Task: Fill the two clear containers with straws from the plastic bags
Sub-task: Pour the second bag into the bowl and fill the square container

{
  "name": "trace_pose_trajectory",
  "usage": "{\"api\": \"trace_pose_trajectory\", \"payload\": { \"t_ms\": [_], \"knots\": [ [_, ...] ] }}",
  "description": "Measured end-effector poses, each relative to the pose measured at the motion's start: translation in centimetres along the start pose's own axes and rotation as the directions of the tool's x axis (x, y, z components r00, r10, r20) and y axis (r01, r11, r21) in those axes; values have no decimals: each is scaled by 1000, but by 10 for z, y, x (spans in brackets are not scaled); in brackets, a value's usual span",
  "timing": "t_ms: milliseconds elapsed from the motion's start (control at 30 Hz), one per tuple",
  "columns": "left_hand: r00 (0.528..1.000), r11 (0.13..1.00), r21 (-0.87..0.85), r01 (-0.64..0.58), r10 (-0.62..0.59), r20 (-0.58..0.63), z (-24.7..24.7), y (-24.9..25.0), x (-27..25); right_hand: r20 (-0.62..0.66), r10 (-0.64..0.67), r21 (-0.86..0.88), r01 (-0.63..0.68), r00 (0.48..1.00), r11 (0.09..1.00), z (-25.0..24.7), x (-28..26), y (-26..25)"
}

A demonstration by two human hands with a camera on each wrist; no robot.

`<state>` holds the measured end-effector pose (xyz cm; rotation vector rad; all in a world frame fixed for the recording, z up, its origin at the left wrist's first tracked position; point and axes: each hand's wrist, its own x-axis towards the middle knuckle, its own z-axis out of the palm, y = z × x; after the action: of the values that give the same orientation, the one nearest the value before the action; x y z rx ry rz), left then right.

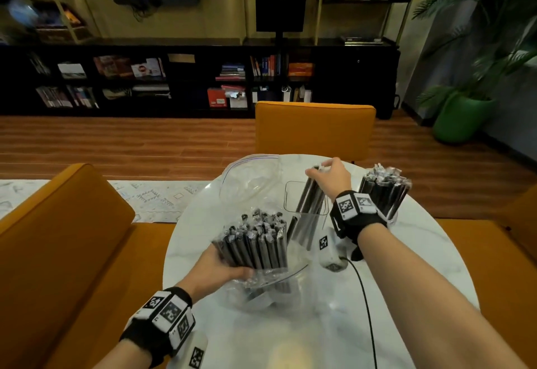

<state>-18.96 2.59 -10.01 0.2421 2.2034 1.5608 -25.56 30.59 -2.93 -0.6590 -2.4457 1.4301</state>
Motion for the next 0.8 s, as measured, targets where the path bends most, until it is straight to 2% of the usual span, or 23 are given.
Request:
{"api": "trace_pose_trajectory", "payload": {
  "t_ms": [67,167,300,367,467,533,567,633,700,800],
  "knots": [
    [1000,1000,-5,1,-1,-2,-1,0,1,19,-107,-112,109,994,988,-11,1,-14],
    [1000,1000,-1,-4,4,7,-2,0,2,-32,-301,-212,287,953,934,-40,-10,-45],
    [1000,1000,25,-13,12,26,-3,0,4,-150,-461,-48,460,874,887,-74,-50,-74],
    [999,999,35,-22,21,30,-4,0,4,-82,-498,91,504,863,859,-70,-77,-72],
    [999,999,25,-27,26,42,-5,1,4,205,-410,198,372,889,907,-38,-115,-44],
    [998,999,18,-37,36,45,-3,3,4,359,-327,125,302,874,945,-7,-130,-15],
    [998,999,13,-42,42,45,-3,4,4,396,-305,82,297,866,951,8,-135,-1],
    [998,999,7,-45,45,43,-2,5,5,363,-314,98,300,877,949,31,-142,21],
    [999,999,-2,-40,40,33,-2,3,5,252,-325,196,281,912,940,39,-146,31],
    [999,1000,-10,-28,29,32,-5,2,4,131,-302,227,268,944,936,38,-145,32]
  ]
}}
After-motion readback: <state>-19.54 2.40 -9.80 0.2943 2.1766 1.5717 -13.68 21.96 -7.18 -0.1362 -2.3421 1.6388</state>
